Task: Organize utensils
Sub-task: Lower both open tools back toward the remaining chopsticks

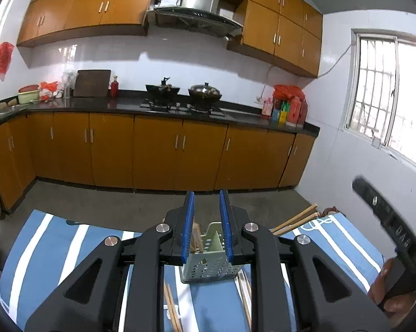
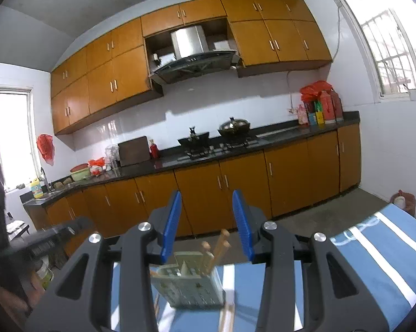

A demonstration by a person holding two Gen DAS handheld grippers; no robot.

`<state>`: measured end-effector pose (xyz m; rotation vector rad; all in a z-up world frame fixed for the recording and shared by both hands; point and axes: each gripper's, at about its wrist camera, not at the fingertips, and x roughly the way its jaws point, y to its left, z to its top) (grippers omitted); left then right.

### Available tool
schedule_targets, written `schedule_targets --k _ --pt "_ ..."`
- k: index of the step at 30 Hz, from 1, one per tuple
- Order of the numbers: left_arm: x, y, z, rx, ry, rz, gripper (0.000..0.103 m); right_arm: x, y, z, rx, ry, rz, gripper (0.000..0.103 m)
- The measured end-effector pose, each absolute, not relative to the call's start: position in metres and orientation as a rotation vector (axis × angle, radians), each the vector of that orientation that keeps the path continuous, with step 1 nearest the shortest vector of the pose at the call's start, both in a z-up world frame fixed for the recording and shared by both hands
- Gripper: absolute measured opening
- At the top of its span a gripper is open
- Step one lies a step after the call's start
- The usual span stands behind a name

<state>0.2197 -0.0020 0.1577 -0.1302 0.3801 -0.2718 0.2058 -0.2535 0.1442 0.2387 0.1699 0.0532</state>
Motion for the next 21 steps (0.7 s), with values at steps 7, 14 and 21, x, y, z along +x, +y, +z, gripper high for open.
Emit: schedule_targets --k 7,14,21 --pt "0.188 0.032 0.121 -0.099 0.441 -0.191 0.022 0.187 -0.273 0.076 0.267 0.391 -0.01 0.042" --pt "0.178 0.046 0.032 -0.059 0.654 -0.123 0.026 0.199 -0.256 -0.034 0.283 0.781 0.052 0.03" --pt "0.169 0.045 -0.026 -0.096 0.795 -0.117 0.026 0.201 -0.222 -0.076 0.279 0.91 0.11 0.019"
